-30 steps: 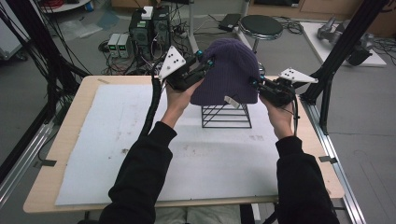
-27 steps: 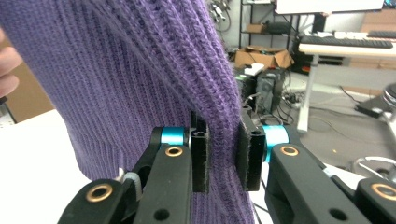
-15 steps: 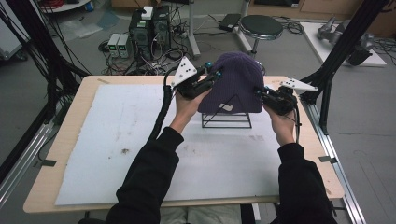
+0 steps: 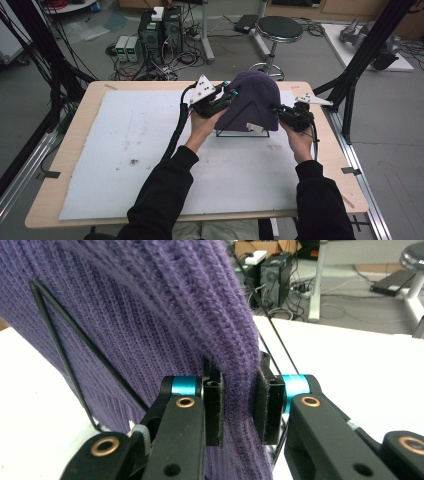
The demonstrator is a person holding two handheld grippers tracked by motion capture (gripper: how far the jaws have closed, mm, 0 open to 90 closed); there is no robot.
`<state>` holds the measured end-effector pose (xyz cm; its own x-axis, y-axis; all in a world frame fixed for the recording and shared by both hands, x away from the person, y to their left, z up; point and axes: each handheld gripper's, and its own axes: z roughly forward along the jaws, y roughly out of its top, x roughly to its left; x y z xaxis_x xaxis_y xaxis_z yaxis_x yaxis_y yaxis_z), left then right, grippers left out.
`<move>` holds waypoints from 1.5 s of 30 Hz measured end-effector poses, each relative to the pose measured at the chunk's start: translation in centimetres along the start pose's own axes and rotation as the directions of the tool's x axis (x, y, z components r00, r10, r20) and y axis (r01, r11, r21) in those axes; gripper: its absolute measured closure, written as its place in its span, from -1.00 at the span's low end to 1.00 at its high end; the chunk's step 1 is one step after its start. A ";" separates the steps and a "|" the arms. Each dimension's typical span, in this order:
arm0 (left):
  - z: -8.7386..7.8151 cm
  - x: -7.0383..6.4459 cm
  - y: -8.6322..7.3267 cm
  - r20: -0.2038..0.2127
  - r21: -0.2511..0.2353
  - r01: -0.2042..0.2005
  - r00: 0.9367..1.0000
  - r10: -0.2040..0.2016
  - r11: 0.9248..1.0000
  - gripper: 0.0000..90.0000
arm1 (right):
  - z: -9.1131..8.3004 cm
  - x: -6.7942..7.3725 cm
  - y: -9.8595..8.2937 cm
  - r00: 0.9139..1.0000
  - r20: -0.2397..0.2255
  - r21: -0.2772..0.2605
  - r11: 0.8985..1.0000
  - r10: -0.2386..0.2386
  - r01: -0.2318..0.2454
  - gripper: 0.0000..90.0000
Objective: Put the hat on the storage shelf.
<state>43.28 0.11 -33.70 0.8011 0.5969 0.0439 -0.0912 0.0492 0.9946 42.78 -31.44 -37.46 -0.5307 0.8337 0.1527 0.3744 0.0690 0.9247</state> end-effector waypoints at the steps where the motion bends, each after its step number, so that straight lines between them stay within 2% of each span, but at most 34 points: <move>1: 0.0 -0.1 -0.2 -0.006 0.008 -0.001 1.000 0.001 1.000 0.61 | 0.1 0.0 -0.2 1.000 -0.004 0.009 1.000 0.004 -0.004 0.73; 2: 0.0 -0.1 -0.3 -0.008 0.019 -0.003 1.000 0.003 1.000 0.61 | 0.4 0.0 -0.7 1.000 -0.009 0.035 0.999 0.016 -0.016 0.73; 5: -0.2 -0.2 -1.2 -0.008 0.034 0.009 1.000 -0.009 0.999 0.62 | 0.5 0.0 -1.1 1.000 -0.004 0.050 0.999 0.021 -0.021 0.73; 9: -0.4 -0.1 -2.1 -0.012 0.042 0.049 0.999 -0.049 0.998 0.61 | 0.8 -0.2 -1.3 1.000 0.009 0.073 0.997 0.016 -0.017 0.73; 13: -0.4 -0.5 -2.1 -0.016 0.045 0.028 1.000 -0.027 0.999 0.60 | 0.9 -0.4 -1.5 0.999 0.002 0.092 0.995 0.044 -0.044 0.68; 14: -0.5 -0.5 -2.0 -0.022 0.049 0.024 0.999 -0.023 0.999 0.56 | 1.0 -0.4 -1.5 0.999 0.008 0.096 0.994 0.046 -0.047 0.62; 15: -0.4 -0.5 -2.0 -0.027 0.048 0.040 0.999 -0.039 0.998 0.50 | 1.0 -0.4 -1.5 0.999 0.019 0.097 0.994 0.051 -0.053 0.50; 16: -0.5 -0.4 -2.1 -0.029 0.050 0.059 0.998 -0.058 0.997 0.34 | 0.9 -0.3 -1.5 0.997 0.051 0.094 0.994 0.054 -0.059 0.27; 18: -0.6 -0.2 -2.0 -0.036 0.050 0.085 0.996 -0.083 0.995 0.32 | 0.9 -0.2 -1.5 0.998 0.055 0.094 0.994 0.042 -0.047 0.22; 20: -0.7 0.0 -1.9 -0.051 0.047 0.109 0.993 -0.107 0.993 0.13 | 0.7 0.0 -1.4 0.996 0.082 0.103 0.993 0.042 -0.050 -0.06; 23: -1.0 0.4 -1.7 -0.075 0.037 0.139 0.988 -0.136 0.990 -0.13 | 0.3 0.2 -1.3 0.989 0.136 0.107 0.992 0.056 -0.071 -0.37; 29: -1.9 0.5 -0.6 -0.087 0.028 0.122 0.989 -0.119 0.992 -0.24 | -1.0 0.7 -0.7 0.981 0.182 0.071 0.994 0.072 -0.086 -0.61; 31: -2.3 0.5 -0.1 -0.098 0.025 0.111 0.989 -0.108 0.993 -0.25 | -1.5 1.1 -0.5 0.977 0.204 0.063 0.995 0.061 -0.075 -0.65; 33: -2.8 0.6 0.4 -0.119 0.029 0.095 0.989 -0.091 0.995 -0.26 | -1.9 1.6 -0.3 0.970 0.240 0.057 0.997 0.043 -0.058 -0.71; 34: -3.2 0.7 0.7 -0.137 0.033 0.090 0.987 -0.085 0.995 -0.27 | -2.2 1.8 -0.3 0.966 0.255 0.057 0.997 0.039 -0.055 -0.72; 40: -5.7 1.5 2.2 -0.211 0.053 0.072 0.976 -0.059 0.996 -0.33 | -3.9 2.5 0.2 0.962 0.268 -0.005 0.998 0.056 -0.057 -0.75; 42: -6.8 1.7 2.7 -0.251 0.052 0.066 0.967 -0.051 0.996 -0.36 | -4.4 2.8 0.3 0.962 0.268 -0.030 0.998 0.055 -0.048 -0.75; 44: -8.0 1.7 3.1 -0.299 0.046 0.043 0.954 -0.028 0.998 -0.43 | -4.9 3.2 0.0 0.953 0.300 -0.055 0.998 0.034 -0.019 -0.75; 45: -8.6 1.7 3.4 -0.312 0.044 0.034 0.950 -0.019 0.998 -0.44 | -5.1 3.5 -0.2 0.951 0.307 -0.073 0.997 0.022 0.001 -0.75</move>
<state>39.27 8.19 -31.08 0.5779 0.8161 -0.0062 -0.0377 0.0343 0.9987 37.02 -31.34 -35.34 -0.2633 0.9629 0.0585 0.3171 0.0292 0.9479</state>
